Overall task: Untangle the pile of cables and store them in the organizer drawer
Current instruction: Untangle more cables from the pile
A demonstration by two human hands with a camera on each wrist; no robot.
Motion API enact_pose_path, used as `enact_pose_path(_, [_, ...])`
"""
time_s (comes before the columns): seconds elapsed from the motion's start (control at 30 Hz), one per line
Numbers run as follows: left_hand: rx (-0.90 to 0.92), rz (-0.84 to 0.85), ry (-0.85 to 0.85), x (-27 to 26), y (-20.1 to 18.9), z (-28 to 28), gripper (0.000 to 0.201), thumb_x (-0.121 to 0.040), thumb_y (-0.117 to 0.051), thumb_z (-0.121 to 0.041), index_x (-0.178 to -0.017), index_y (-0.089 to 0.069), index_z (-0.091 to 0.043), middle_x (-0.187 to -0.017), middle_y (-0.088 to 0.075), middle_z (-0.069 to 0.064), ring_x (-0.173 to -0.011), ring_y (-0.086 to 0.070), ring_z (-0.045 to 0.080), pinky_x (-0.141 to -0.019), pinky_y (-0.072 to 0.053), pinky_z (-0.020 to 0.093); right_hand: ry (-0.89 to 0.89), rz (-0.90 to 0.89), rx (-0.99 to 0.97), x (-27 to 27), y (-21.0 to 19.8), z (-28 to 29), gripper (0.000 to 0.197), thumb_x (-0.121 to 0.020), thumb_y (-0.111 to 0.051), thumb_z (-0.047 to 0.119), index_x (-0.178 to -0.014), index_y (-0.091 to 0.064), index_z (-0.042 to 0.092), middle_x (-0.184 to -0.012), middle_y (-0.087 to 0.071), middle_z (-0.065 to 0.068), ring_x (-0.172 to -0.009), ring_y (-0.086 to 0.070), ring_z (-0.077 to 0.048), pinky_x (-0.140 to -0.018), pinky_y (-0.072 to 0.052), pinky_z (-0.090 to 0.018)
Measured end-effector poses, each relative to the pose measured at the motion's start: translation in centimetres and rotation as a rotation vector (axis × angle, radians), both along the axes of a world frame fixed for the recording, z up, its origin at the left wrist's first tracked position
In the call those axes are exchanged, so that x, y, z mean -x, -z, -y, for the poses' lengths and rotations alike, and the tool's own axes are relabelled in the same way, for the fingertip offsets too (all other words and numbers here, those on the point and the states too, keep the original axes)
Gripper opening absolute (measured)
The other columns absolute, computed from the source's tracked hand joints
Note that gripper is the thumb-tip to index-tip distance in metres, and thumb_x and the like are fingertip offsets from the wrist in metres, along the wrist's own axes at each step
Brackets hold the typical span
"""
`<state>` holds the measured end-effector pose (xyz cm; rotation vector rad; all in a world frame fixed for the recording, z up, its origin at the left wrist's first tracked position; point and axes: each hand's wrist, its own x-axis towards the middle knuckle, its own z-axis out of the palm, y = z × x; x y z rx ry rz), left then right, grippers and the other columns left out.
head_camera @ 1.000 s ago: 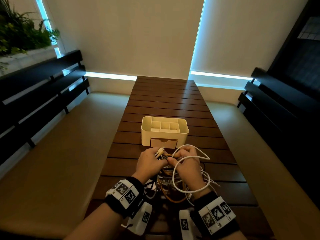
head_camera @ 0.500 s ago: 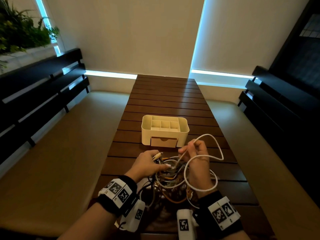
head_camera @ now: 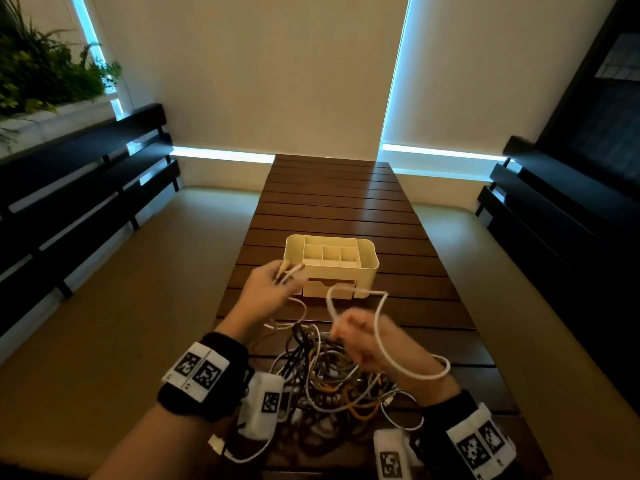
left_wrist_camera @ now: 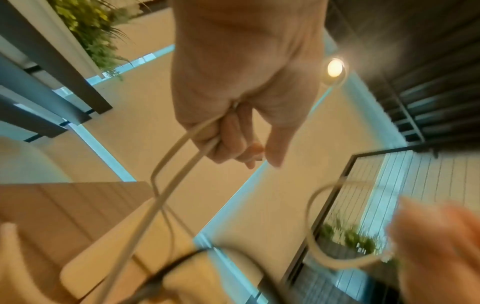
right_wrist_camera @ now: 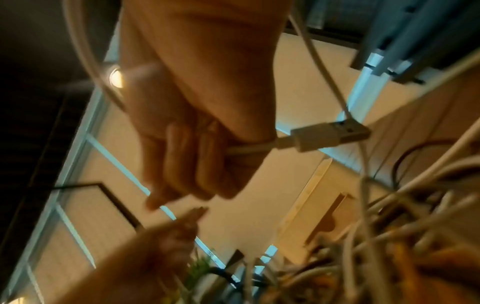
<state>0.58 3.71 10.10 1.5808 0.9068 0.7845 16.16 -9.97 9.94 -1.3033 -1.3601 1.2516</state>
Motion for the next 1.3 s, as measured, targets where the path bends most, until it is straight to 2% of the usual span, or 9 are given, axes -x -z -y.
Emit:
enact_pose_path(0.23, [-0.076,0.489,-0.263,1.5,-6.8,0.2,0.030,-0.102,-0.033,-0.032,-0.079,-0.050,-0.023,-0.045,-0.039,-0.011,-0.041,-0.030,0.003,-0.039,-0.025,0.017,-0.442,0.881,0.261,-0.3,4.7,0.0,0.024,-0.087,-0.061,0.018,-0.106,-0.069,0.005,-0.109,-0.069,-0.011,-0.094,-0.064,-0.020,-0.087,-0.048,-0.028])
enact_pose_path(0.37, [-0.207,0.619,-0.329,3.7,-9.6,-0.3,0.031,-0.104,-0.030,-0.030,-0.078,-0.045,-0.023,-0.047,-0.037,-0.009,-0.040,-0.027,0.003,-0.038,-0.023,0.017,-0.289,0.727,0.306,-2.8,4.0,1.2,0.025,-0.088,-0.056,0.007,-0.111,-0.066,0.011,-0.109,-0.069,-0.002,-0.096,-0.064,-0.009,-0.087,-0.051,-0.021])
enact_pose_path(0.5, [-0.303,0.651,-0.366,5.5,-10.4,-0.9,0.029,-0.104,-0.029,-0.029,-0.080,-0.044,-0.023,-0.047,-0.036,-0.010,-0.040,-0.025,0.003,-0.038,-0.020,0.019,0.343,0.431,0.208,-4.4,2.6,1.5,0.033,-0.086,-0.044,-0.010,-0.083,-0.065,0.016,-0.083,-0.066,-0.002,-0.076,-0.064,-0.012,-0.066,-0.052,-0.020])
enact_pose_path(0.67, [-0.392,0.540,-0.322,5.6,-9.2,-0.9,0.029,-0.104,-0.028,-0.026,-0.081,-0.045,-0.023,-0.048,-0.038,-0.010,-0.040,-0.026,0.002,-0.038,-0.022,0.017,0.715,0.562,0.027,-3.7,3.0,-0.5,0.031,-0.084,-0.049,-0.004,-0.073,-0.061,0.023,-0.076,-0.062,0.005,-0.072,-0.058,-0.011,-0.060,-0.045,-0.020])
enact_pose_path(0.8, [-0.373,0.515,-0.292,4.8,-8.2,-0.3,0.028,-0.103,-0.032,-0.024,-0.078,-0.044,-0.022,-0.049,-0.037,-0.012,-0.041,-0.027,0.001,-0.037,-0.024,0.015,0.533,0.662,-0.067,-1.1,4.5,-3.9,0.023,-0.089,-0.050,0.001,-0.095,-0.066,0.017,-0.096,-0.057,0.008,-0.090,-0.054,-0.005,-0.075,-0.042,-0.013])
enact_pose_path(1.0, [-0.470,0.331,-0.271,4.9,-7.1,0.2,0.024,-0.081,-0.067,-0.001,-0.072,-0.055,-0.020,-0.064,-0.047,0.020,-0.057,-0.043,0.019,-0.055,-0.044,0.015,0.037,1.005,0.222,0.6,9.5,-7.4,0.024,-0.093,-0.050,0.022,-0.110,-0.063,0.011,-0.115,-0.063,-0.011,-0.105,-0.059,-0.026,-0.090,-0.050,-0.038])
enact_pose_path(1.07, [-0.409,0.259,-0.169,4.9,-6.6,0.5,0.020,-0.078,-0.069,0.000,-0.073,-0.062,-0.018,-0.061,-0.061,0.002,-0.056,-0.054,0.013,-0.058,-0.049,0.015,0.036,0.980,0.240,0.0,10.0,-7.3,0.019,-0.090,-0.054,0.022,-0.102,-0.065,0.013,-0.114,-0.063,-0.010,-0.108,-0.058,-0.024,-0.088,-0.049,-0.034])
enact_pose_path(1.2, [-0.288,-0.263,0.163,4.6,-4.1,-0.1,0.008,-0.081,-0.069,-0.020,-0.076,-0.069,-0.014,-0.074,-0.070,0.009,-0.063,-0.062,0.019,-0.062,-0.052,0.023,0.057,0.971,0.234,-0.9,9.0,-6.6,0.009,-0.089,-0.058,0.020,-0.096,-0.062,0.016,-0.100,-0.050,-0.004,-0.095,-0.052,-0.018,-0.079,-0.042,-0.027])
enact_pose_path(1.3, [-0.309,-0.527,0.250,3.4,-1.1,-0.3,0.016,-0.084,-0.068,-0.027,-0.068,-0.064,-0.028,-0.063,-0.063,-0.005,-0.052,-0.052,-0.002,-0.054,-0.043,0.013,0.337,0.815,0.074,-1.2,6.7,-5.8,0.001,-0.087,-0.060,0.021,-0.088,-0.060,0.020,-0.099,-0.053,0.002,-0.090,-0.052,-0.010,-0.080,-0.046,-0.023])
